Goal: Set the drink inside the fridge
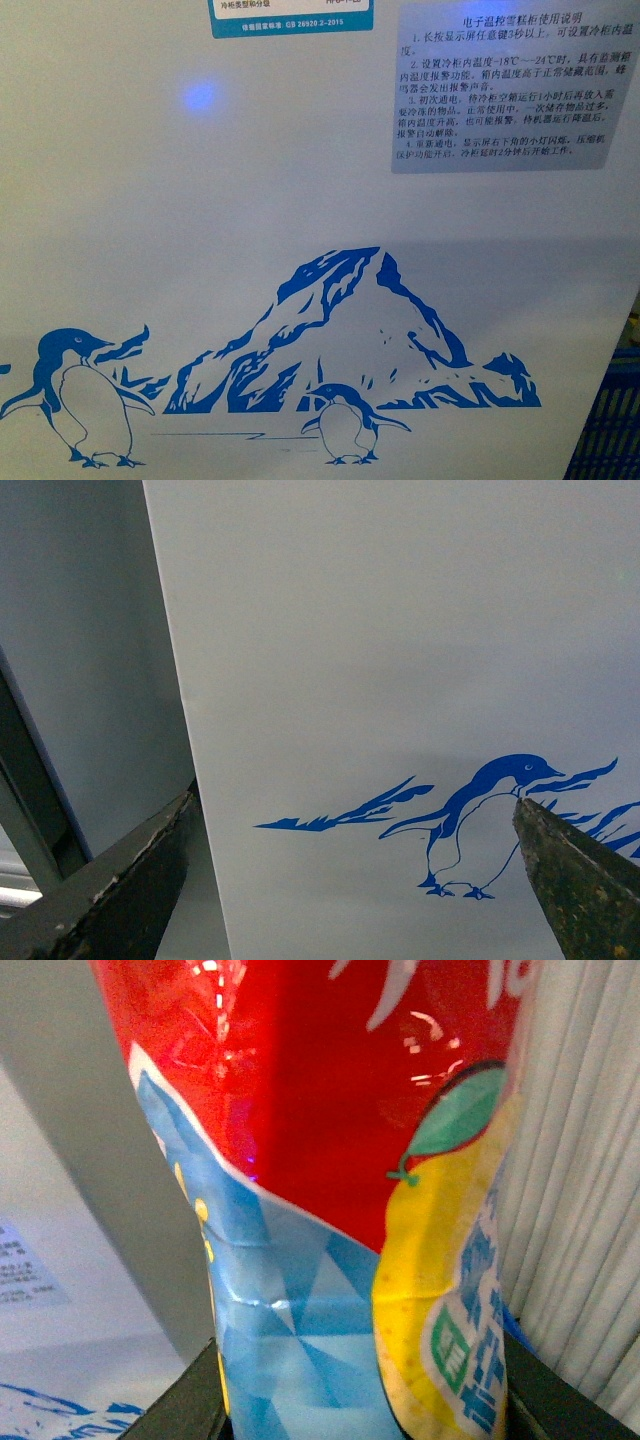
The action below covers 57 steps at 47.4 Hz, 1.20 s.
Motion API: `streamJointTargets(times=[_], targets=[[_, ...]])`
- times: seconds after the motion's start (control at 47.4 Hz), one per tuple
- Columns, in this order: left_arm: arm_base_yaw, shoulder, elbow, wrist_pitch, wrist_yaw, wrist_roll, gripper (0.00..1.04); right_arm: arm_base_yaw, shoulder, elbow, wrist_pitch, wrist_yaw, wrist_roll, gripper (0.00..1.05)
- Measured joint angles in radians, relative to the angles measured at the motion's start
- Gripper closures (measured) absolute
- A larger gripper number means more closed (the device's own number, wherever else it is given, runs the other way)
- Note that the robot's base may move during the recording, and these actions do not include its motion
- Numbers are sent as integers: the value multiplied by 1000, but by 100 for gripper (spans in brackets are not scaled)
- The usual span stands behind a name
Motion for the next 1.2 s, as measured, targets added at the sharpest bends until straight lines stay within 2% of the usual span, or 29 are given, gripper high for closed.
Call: streamJointTargets(times=[0.127, 0.296, 0.443, 1.203], targets=[[0, 0, 0, 0, 0, 0, 8, 55, -21, -65, 33, 42, -4, 62], [0, 0, 0, 0, 0, 0, 8, 137, -49, -121, 122, 160, -24, 62], [0, 0, 0, 0, 0, 0, 8, 190, -60, -136, 124, 171, -42, 62], [0, 0, 0, 0, 0, 0, 8, 193, -66, -137, 126, 183, -50, 62]])
